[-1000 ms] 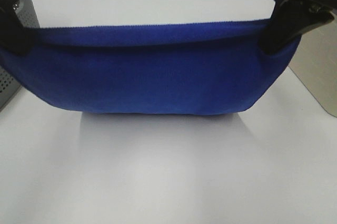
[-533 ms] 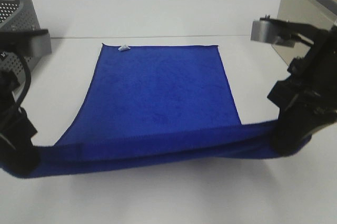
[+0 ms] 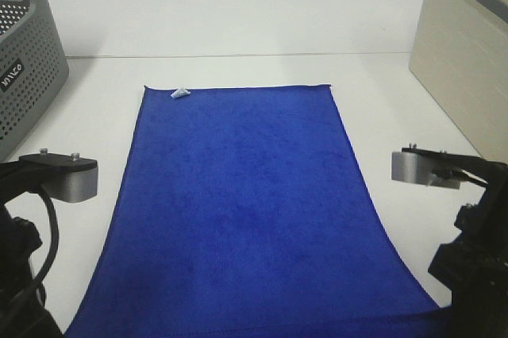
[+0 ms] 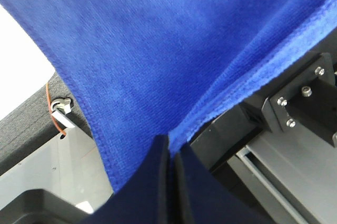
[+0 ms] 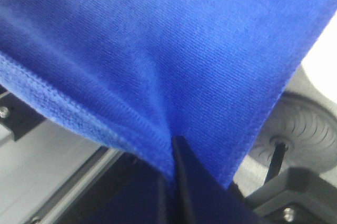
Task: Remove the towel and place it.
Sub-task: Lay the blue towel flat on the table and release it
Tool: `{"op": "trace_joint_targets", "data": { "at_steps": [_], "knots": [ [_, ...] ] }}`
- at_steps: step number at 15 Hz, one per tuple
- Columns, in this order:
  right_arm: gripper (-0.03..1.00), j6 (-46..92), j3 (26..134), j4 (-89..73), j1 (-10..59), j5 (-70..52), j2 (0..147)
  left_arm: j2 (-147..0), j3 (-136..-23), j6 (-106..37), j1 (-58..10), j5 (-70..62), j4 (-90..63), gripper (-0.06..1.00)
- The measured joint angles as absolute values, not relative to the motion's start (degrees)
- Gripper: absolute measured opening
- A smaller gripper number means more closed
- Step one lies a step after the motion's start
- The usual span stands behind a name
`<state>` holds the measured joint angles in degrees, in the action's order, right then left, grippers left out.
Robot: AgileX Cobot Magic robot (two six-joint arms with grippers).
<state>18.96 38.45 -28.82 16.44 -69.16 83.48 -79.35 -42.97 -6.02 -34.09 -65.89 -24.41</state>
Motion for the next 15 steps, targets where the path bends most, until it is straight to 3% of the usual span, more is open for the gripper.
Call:
{"op": "trace_joint_targets", "data": {
  "at_steps": [7, 15],
  "knots": [
    [0.02, 19.4, 34.0, -29.5, 16.4, -69.0, 84.1, -80.0, -37.8, -6.0, -34.3, -62.6, -28.7, 0.0],
    [0.02, 20.5, 33.9, -29.3, 16.4, -68.8, 94.9, -94.3, -37.6, -12.1, -34.3, -57.9, -30.8, 0.0]
  ]
}}
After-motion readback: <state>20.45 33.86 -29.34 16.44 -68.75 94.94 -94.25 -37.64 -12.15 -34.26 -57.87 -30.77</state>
